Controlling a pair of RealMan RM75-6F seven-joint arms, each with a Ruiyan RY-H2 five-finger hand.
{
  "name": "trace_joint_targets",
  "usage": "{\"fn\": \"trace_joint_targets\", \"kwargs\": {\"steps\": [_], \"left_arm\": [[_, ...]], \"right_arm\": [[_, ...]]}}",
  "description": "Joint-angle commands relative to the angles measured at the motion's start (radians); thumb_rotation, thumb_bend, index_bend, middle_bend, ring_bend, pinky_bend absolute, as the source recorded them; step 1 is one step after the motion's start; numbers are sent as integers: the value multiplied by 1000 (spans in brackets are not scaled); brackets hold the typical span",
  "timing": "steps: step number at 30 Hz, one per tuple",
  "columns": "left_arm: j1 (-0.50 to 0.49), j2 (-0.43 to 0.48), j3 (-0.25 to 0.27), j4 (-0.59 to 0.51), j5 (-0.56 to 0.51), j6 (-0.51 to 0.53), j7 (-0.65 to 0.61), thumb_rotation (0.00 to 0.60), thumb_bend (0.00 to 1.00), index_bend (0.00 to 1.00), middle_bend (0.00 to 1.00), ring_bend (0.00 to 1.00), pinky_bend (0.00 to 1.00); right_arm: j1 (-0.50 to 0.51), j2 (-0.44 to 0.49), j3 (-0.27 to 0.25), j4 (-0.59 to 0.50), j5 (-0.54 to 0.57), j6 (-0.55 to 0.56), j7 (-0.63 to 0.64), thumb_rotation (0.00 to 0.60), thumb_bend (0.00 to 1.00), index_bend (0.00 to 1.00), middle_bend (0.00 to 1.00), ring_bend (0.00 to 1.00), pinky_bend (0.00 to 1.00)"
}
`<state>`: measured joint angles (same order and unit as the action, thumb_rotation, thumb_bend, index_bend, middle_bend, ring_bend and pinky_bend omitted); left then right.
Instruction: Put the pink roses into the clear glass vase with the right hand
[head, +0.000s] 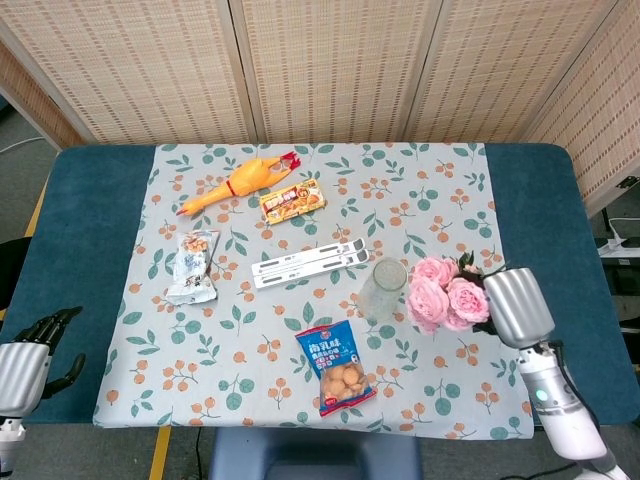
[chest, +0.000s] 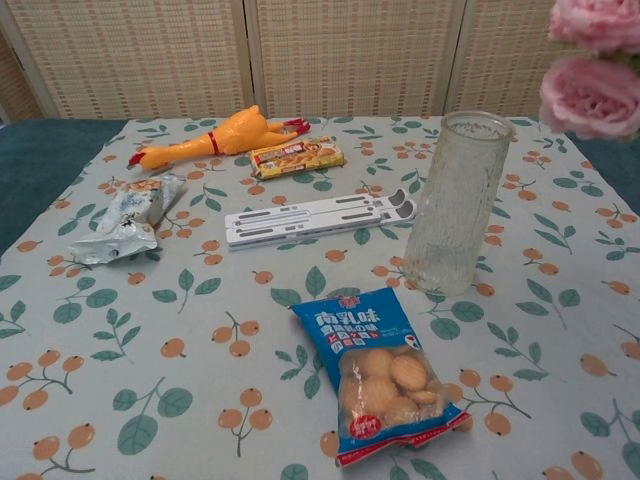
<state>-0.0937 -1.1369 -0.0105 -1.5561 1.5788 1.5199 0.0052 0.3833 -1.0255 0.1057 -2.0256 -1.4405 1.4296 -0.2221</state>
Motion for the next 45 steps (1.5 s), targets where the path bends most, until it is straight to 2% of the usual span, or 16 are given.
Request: {"fn": "trace_joint_targets", "kwargs": {"steps": [1, 4, 7, 8, 12, 15, 18, 27, 39, 45], "left_arm": [[-1, 0, 1, 0, 1, -1, 2, 600, 373, 159, 216, 269, 443], [-1, -1, 1, -1, 1, -2, 4, 600, 373, 159, 216, 270, 443], [-1, -1, 2, -3, 4, -2, 6, 600, 373, 159, 216, 269, 444], [-1, -1, 2, -2, 2, -3, 4, 600, 373, 159, 216, 268, 444], [-2, -1, 3, -1, 1, -6, 4, 600, 373, 159, 216, 269, 443], [-1, -1, 2, 0, 3, -3, 4, 600, 373, 159, 217, 269, 444], [-2, -1, 2, 1, 3, -3, 2, 600, 373, 159, 217, 268, 443], [-1, -1, 3, 2, 4, -3, 3, 600, 373, 159, 217, 269, 443], [-3, -1, 4, -2, 3, -9, 10, 600, 373, 159, 217, 269, 443], [-3, -1, 4, -2, 2, -10, 11, 600, 373, 159, 217, 269, 443]], "right_arm": [[-39, 112, 20, -132, -56, 30, 131, 600, 503, 905, 865, 915, 951], [-35, 125, 32, -156, -62, 25, 181, 600, 535, 905, 871, 922, 959], [-9, 150, 70, -208, -44, -8, 315, 600, 599, 905, 884, 938, 972], [28, 153, 105, -251, -1, -50, 374, 600, 614, 906, 885, 940, 975], [94, 159, 168, -304, 112, -133, 437, 600, 649, 906, 886, 942, 978], [125, 166, 201, -330, 153, -178, 483, 600, 658, 906, 886, 942, 978], [149, 153, 224, -330, 179, -190, 476, 600, 659, 906, 886, 942, 978], [164, 92, 231, -311, 233, -175, 407, 600, 659, 905, 886, 942, 979], [153, 91, 240, -282, 237, -181, 415, 600, 659, 906, 886, 942, 978], [163, 76, 242, -229, 254, -216, 450, 600, 660, 906, 886, 942, 978]]}}
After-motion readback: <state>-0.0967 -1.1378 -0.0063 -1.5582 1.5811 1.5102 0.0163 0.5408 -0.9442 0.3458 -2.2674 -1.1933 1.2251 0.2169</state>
